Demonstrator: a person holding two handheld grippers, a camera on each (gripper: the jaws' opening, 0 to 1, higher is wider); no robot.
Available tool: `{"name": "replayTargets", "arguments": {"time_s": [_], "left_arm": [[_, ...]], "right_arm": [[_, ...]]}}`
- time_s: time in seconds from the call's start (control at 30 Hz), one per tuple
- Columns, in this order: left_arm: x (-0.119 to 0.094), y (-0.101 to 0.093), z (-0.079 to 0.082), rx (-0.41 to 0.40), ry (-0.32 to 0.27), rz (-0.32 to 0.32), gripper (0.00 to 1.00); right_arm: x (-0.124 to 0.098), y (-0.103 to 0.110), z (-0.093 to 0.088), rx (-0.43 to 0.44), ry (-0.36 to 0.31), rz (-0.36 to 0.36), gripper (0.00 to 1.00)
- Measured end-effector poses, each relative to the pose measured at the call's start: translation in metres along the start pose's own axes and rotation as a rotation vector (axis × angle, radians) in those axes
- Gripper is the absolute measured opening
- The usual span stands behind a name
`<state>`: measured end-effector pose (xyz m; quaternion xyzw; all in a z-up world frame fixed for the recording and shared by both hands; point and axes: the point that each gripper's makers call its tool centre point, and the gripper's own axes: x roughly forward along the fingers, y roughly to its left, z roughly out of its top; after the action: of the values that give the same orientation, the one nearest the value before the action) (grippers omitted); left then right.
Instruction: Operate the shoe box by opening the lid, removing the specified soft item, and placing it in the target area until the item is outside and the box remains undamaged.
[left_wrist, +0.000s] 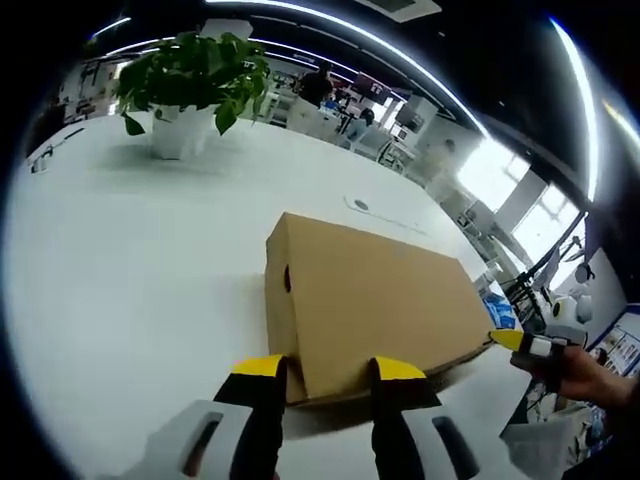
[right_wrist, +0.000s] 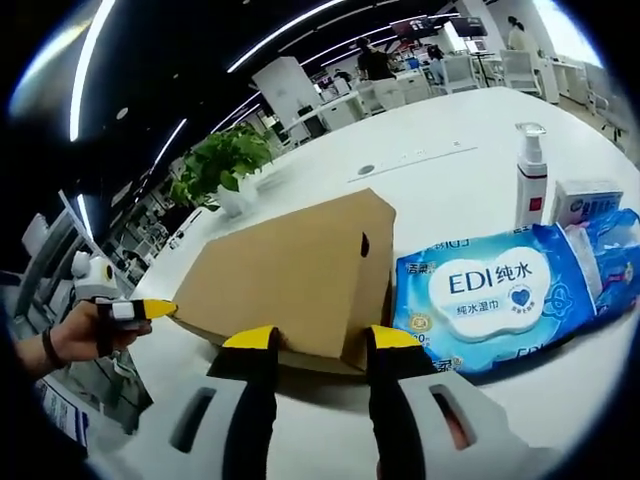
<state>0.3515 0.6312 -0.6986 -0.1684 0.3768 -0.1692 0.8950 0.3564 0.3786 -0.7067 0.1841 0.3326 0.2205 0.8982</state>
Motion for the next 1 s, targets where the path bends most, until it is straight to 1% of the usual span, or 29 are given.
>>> {"name": "replayTargets", "arguments": {"time_s": [0.1, 0.2, 0.4, 0.47, 0.53, 0.73, 0.93, 1.0], "left_arm": [[-0.002, -0.001, 0.0, 0.006, -0.012, 0.007, 0.33], [-0.008, -0.005, -0.001, 0.032, -0.029, 0.011, 0.34], [-0.031, -0.013, 0.008, 0.045, -0.112, 0.01, 0.35], [-0.036, -0.018, 0.008, 0.04, -0.121, -0.008, 0.35], [-0.039, -0.023, 0.007, 0.055, -0.127, -0.014, 0.36], [-0.045, -0.036, 0.001, 0.078, -0.127, -0.026, 0.36], [-0.051, -0.052, -0.009, 0.108, -0.115, -0.045, 0.36], [-0.054, -0.058, -0.014, 0.115, -0.11, -0.051, 0.36]], "right_arm": [[-0.003, 0.0, 0.001, -0.029, 0.006, 0.011, 0.33], [-0.013, -0.004, 0.001, -0.069, 0.006, -0.002, 0.35], [-0.044, -0.02, 0.002, -0.149, -0.004, -0.038, 0.37], [-0.055, -0.028, 0.003, -0.149, -0.016, -0.051, 0.37], [-0.066, -0.036, 0.004, -0.13, -0.035, -0.066, 0.37], [-0.096, -0.056, 0.003, -0.118, -0.066, -0.108, 0.36], [-0.124, -0.072, 0.002, -0.077, -0.115, -0.155, 0.36], [-0.131, -0.075, 0.001, -0.072, -0.125, -0.16, 0.36]]}}
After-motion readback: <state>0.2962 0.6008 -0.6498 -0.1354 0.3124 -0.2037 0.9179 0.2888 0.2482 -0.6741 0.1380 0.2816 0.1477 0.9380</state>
